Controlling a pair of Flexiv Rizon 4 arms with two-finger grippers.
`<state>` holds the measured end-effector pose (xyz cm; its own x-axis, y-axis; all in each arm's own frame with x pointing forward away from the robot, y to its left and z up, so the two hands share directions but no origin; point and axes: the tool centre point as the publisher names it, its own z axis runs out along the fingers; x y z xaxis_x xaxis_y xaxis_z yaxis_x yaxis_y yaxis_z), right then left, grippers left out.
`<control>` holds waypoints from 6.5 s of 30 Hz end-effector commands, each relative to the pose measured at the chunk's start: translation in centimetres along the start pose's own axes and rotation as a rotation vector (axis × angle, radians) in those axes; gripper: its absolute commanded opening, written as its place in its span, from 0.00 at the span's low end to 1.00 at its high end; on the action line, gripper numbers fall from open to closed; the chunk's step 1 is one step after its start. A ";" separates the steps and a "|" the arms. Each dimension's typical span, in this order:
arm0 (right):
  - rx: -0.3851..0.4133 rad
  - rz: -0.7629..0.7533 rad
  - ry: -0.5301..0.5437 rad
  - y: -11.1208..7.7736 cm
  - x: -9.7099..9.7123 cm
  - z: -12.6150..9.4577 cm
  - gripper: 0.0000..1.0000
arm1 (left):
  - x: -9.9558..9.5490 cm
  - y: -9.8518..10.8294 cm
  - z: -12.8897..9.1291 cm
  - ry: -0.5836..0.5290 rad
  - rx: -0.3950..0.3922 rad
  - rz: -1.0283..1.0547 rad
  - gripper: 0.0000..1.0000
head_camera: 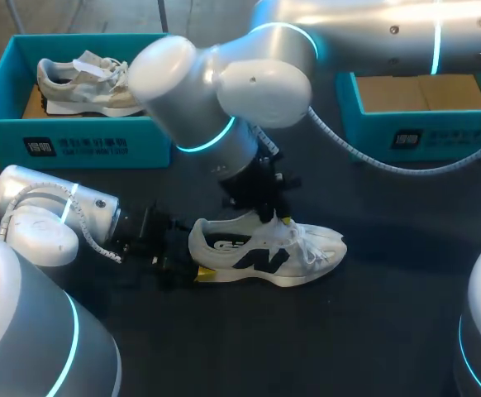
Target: Take the shoe out of the shoebox, open the shoe tongue, remove and reinsert the insole, then place the shoe into the shoebox
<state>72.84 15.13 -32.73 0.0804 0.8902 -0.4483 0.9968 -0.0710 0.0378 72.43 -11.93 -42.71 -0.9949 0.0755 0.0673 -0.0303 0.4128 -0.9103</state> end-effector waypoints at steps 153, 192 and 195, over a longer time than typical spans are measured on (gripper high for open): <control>-0.305 -1.307 0.446 -0.3 6.9 0.8 0.00 | 0.1 0.4 0.2 0.001 -0.004 -0.001 0.00; -0.313 -1.320 0.487 1.2 8.1 2.0 0.39 | 0.1 0.4 0.2 0.001 -0.004 -0.001 0.00; -0.306 -1.328 0.488 1.2 8.5 2.2 0.39 | 0.1 0.4 0.2 0.001 -0.004 -0.001 0.00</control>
<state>74.35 21.01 -37.84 -0.9566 0.2897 0.0318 0.2912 0.9545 0.0647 72.44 -11.94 -42.73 -0.9949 0.0753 0.0677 -0.0306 0.4135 -0.9100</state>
